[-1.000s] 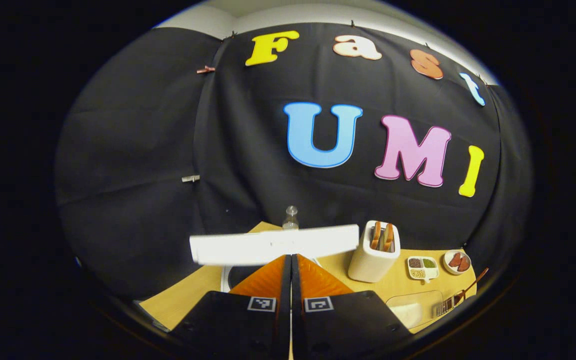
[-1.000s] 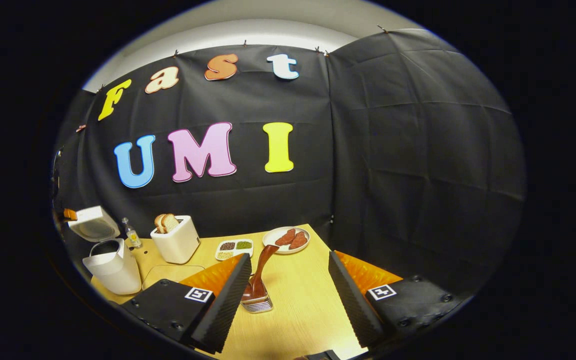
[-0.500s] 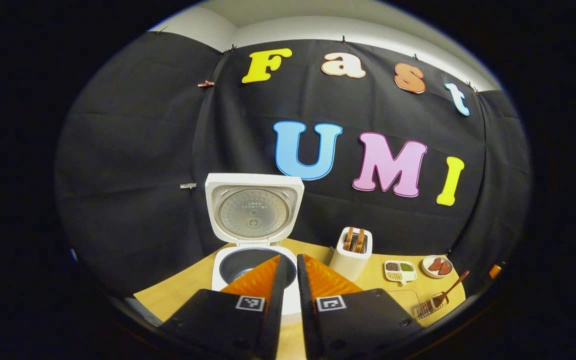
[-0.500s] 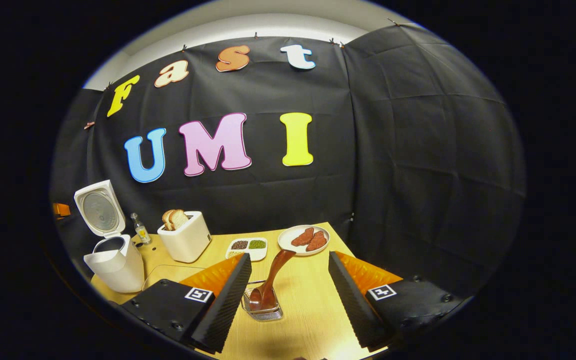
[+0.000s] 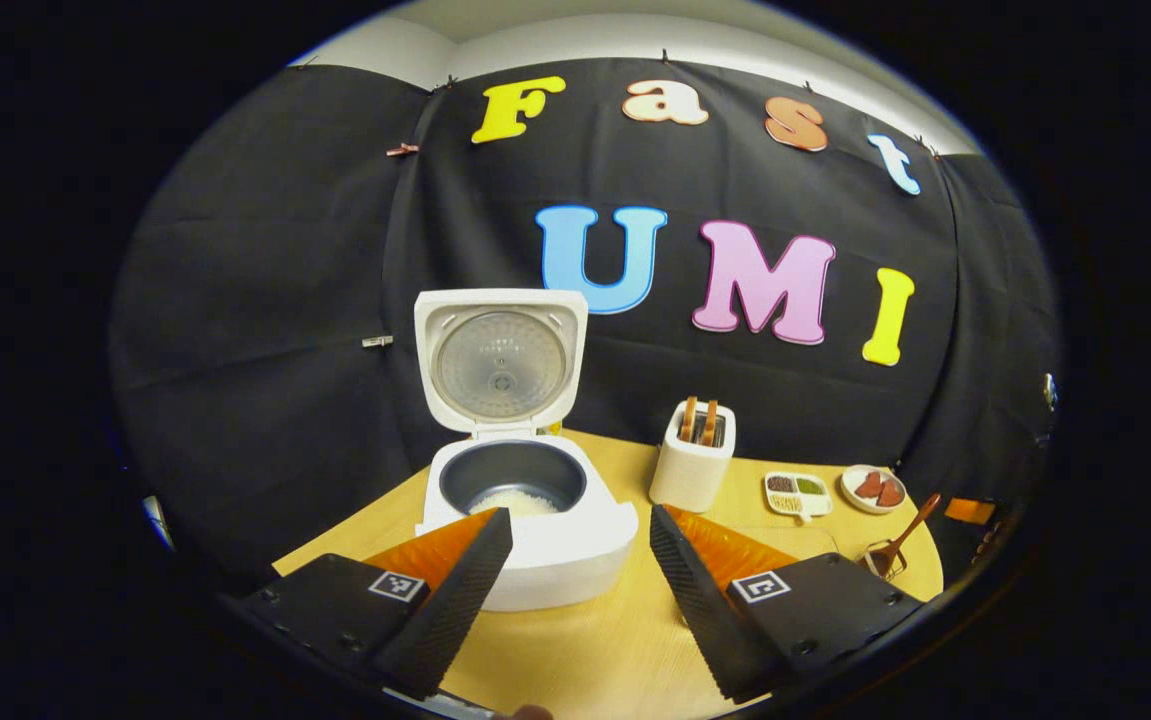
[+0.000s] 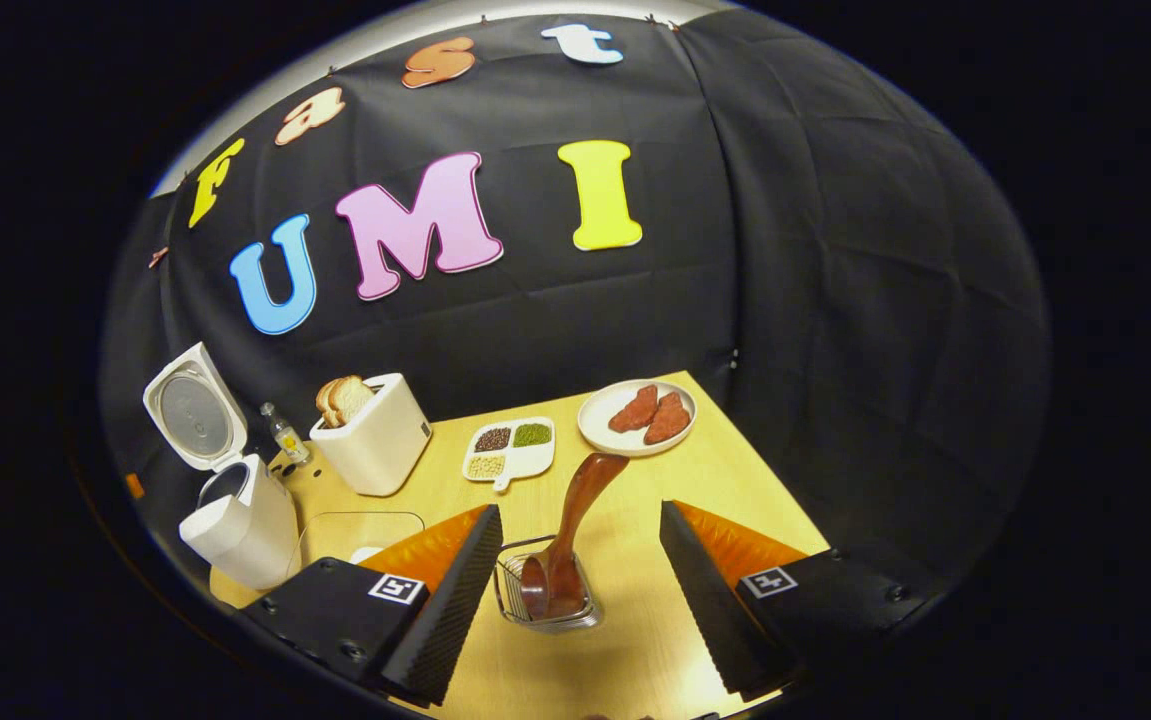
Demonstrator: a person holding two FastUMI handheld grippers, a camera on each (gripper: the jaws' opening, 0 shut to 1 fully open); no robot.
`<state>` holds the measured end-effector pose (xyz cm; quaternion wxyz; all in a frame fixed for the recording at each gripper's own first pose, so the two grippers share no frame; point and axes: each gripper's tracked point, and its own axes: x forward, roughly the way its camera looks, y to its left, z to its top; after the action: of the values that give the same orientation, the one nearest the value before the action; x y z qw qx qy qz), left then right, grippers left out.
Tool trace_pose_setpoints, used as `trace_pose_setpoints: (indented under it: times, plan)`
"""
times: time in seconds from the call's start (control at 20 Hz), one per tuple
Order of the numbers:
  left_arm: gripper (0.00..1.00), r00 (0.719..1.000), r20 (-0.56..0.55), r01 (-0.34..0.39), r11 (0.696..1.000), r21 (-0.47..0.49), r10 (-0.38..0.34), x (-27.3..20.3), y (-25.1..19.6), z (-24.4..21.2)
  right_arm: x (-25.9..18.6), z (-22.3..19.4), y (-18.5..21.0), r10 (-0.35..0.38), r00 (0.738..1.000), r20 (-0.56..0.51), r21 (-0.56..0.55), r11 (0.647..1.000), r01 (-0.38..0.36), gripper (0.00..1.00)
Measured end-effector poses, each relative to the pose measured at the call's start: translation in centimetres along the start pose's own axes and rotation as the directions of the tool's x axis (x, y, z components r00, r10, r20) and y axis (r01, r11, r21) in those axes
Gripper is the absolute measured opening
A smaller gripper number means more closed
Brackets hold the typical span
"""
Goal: Close the left gripper, press the button to open the rice cooker; take a wooden spoon from the chopstick holder with the right hand, scoop a spoonful of rice and pour it into the rice cooker, then put the wooden spoon back into the chopstick holder.
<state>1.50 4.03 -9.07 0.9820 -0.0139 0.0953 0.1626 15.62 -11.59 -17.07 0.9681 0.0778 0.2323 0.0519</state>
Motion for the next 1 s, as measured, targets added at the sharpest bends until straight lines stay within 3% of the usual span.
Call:
trace_pose_setpoints:
  times: [0.4, 0.45, 0.55, 0.65, 0.7, 0.85, 0.9, 1.0]
  plan:
    - [0.96, 0.994, -0.114, -0.009, 0.999, -0.035, 0.005, -1.9, -0.4, -3.8, 7.3, -3.2, 1.0, 0.01, 0.989, -0.146, 0.03, 1.0, -0.006, 0.99]
    - [0.96, 0.993, -0.122, -0.016, 1.0, -0.024, 0.013, -2.2, -0.2, -3.9, 8.0, -3.7, 0.8, 0.016, 0.985, -0.173, 0.046, 0.999, -0.008, 0.93]
    - [0.96, 0.991, -0.13, -0.031, 1.0, -0.007, 0.03, -2.8, 0.5, -4.2, 9.2, -5.1, 0.6, 0.031, 0.973, -0.228, 0.092, 0.996, -0.01, 0.98]
    - [0.96, 0.988, -0.151, -0.045, 0.999, 0.003, 0.045, -3.6, 1.1, -5.1, 10.0, -6.0, 0.0, 0.037, 0.965, -0.26, 0.107, 0.994, -0.009, 0.91]
    - [0.96, 0.984, -0.168, -0.055, 0.998, 0.005, 0.055, -4.0, 1.5, -5.8, 10.2, -6.0, 0.2, 0.052, 0.965, -0.256, 0.116, 0.993, -0.022, 0.81]
    - [0.96, 0.971, -0.229, -0.068, 0.998, -0.014, 0.063, -4.9, 2.0, -8.2, 10.7, -5.7, 0.2, 0.052, 0.968, -0.244, 0.153, 0.988, -0.014, 0.33]
    - [0.96, 0.968, -0.243, -0.069, 0.997, -0.027, 0.06, -5.0, 2.1, -8.7, 9.9, -5.4, 0.1, 0.051, 0.967, -0.248, 0.182, 0.983, -0.006, 0.24]
    - [0.96, 0.965, -0.257, -0.065, 0.997, -0.051, 0.05, -5.0, 1.9, -9.4, 9.9, -5.4, 0.8, 0.067, 0.969, -0.238, 0.211, 0.977, -0.016, 0.18]
